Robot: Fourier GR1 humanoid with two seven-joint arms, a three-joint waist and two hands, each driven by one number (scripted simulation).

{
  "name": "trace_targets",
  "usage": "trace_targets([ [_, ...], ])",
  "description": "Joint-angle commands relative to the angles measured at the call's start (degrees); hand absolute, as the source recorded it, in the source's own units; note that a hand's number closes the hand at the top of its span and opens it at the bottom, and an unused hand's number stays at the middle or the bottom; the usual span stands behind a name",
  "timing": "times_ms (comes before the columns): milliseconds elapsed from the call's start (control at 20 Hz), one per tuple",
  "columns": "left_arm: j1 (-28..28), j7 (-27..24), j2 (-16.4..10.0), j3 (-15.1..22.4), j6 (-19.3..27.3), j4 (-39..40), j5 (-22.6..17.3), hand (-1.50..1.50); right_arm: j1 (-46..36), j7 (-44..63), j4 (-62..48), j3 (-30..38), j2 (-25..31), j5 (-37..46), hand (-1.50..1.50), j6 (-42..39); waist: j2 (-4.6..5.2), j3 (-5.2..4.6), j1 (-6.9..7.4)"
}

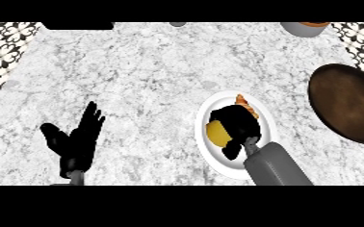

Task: Pick the lemon from the plate and place it in the pan

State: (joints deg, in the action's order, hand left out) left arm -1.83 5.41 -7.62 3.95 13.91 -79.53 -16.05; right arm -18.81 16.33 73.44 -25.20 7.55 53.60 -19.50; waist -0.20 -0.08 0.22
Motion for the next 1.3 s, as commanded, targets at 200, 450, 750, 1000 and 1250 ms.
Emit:
trace_targets([
  [200,-3.09,5.45,1.22,1.23,2.09,-8.36,2.21,0.0,-0.11,-5.15,-6.83,0.13,-4.23,5.72,1.5,6.38,0.18,0.09,0.07],
  [450,-1.8,0.42,0.0,-2.44,-1.21,-2.82,0.73,0.0,12.56,-3.67,11.15,-0.96,3.67,5.75,1.5,2.36,-0.02,0.05,-0.84],
  [750,-2.92,3.09,0.31,-1.7,-0.87,-5.56,0.98,0.0,27.4,-4.24,22.54,-0.94,10.38,7.93,1.5,9.09,0.06,0.07,-0.64],
  [1000,-5.13,1.97,2.05,0.34,0.1,-5.8,2.66,0.0,33.25,-3.62,36.74,-1.67,12.95,12.2,1.5,15.7,-0.08,0.06,-0.9],
  [1250,-2.02,1.08,1.47,-1.89,0.47,-2.58,2.41,0.0,34.81,-3.9,48.13,5.89,14.17,12.0,1.5,25.0,-0.21,0.06,-2.26],
])
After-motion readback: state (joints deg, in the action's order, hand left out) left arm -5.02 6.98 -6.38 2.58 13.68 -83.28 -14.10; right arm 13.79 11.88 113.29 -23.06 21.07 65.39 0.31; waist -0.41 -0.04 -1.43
